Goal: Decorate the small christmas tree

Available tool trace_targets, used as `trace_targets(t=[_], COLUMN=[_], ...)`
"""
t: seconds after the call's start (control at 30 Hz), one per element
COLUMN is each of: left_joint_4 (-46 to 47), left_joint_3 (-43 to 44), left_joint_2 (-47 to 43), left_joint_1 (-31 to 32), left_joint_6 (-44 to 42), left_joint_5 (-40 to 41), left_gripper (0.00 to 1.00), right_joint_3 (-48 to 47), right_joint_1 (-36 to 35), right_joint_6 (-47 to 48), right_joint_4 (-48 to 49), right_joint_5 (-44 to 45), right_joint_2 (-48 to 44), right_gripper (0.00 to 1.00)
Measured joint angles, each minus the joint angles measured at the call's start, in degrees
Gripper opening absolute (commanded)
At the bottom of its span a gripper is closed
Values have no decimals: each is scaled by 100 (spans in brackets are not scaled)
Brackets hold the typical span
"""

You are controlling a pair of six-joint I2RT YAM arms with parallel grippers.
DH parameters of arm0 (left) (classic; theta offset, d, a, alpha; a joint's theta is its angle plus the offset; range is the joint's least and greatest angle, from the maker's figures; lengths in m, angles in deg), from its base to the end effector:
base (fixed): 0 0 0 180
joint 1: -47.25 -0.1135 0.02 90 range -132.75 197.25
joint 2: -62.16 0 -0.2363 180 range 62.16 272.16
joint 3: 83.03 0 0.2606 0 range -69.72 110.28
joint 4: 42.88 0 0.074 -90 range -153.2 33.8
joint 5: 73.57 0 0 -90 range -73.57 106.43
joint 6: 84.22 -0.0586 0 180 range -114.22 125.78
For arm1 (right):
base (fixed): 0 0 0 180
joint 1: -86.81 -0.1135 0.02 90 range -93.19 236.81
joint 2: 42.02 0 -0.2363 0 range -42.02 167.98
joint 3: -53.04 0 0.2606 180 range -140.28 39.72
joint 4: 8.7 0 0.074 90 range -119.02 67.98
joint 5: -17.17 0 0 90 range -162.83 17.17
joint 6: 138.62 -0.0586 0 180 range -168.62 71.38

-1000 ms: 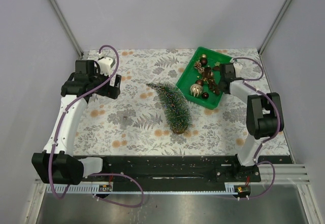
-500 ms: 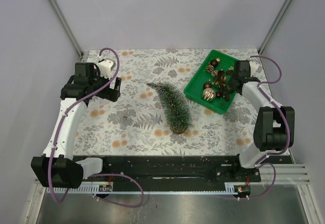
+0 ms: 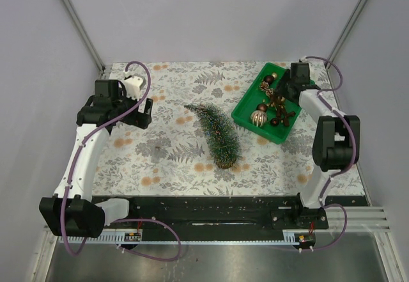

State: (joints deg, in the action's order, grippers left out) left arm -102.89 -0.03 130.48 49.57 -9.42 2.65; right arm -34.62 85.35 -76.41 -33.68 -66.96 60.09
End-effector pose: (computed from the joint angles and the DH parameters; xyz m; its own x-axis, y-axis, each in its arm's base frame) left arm 0.2760 -0.0252 0.3060 -0.6315 0.2804 -0.7228 0.3857 0.9224 0.0209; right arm 0.4241 0.0048 0.1955 -0.5367 0.4503 -0.7136 0.3435 0.8891 0.3027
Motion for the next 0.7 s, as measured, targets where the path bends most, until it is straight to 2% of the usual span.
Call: trace_targets(t=[0.2, 0.43, 0.7], left_joint_4=[0, 0, 0], left_joint_3=[0, 0, 0], left_joint_2=[2, 66, 219], left_joint_1=[0, 0, 0], left_joint_6=[-2, -9, -7], left_joint_5=[2, 9, 9], left_gripper=[99, 99, 99], right_joint_3=[-1679, -2949, -3038], right_joint_1=[-138, -232, -243], right_joint_6=[208, 317, 420], right_joint_4=[-181, -662, -1141], right_joint_5=[-258, -402, -273], right_joint_2=[1434, 2374, 2702], right_gripper=[59, 59, 65])
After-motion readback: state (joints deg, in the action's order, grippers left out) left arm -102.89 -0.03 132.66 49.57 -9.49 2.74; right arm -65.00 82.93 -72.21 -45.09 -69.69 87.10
